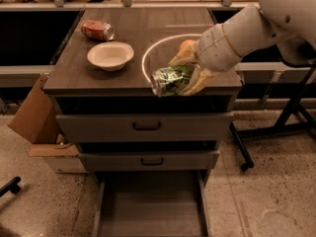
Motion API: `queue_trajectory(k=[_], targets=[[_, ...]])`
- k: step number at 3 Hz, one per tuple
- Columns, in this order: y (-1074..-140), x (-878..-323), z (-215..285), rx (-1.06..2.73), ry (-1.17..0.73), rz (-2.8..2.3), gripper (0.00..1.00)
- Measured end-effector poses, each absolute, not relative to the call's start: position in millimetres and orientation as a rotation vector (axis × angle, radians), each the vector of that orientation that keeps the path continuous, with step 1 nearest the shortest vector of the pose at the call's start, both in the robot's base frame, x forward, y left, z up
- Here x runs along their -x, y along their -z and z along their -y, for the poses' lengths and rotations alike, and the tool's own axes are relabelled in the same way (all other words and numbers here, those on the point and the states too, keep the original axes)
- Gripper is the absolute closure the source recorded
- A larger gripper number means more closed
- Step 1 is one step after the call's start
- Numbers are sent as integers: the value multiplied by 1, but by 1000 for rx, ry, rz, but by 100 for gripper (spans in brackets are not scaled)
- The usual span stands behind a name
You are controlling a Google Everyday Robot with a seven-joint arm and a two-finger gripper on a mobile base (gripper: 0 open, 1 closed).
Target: Pick green can from bottom drawer and place on counter
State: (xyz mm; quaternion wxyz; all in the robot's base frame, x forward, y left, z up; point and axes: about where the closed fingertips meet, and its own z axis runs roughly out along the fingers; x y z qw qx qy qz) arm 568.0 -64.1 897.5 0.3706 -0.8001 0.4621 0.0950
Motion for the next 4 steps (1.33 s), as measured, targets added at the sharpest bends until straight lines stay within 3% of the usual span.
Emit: queue_trajectory(k=[4], targets=[[-898, -645, 45, 1877, -341, -1524, 100]])
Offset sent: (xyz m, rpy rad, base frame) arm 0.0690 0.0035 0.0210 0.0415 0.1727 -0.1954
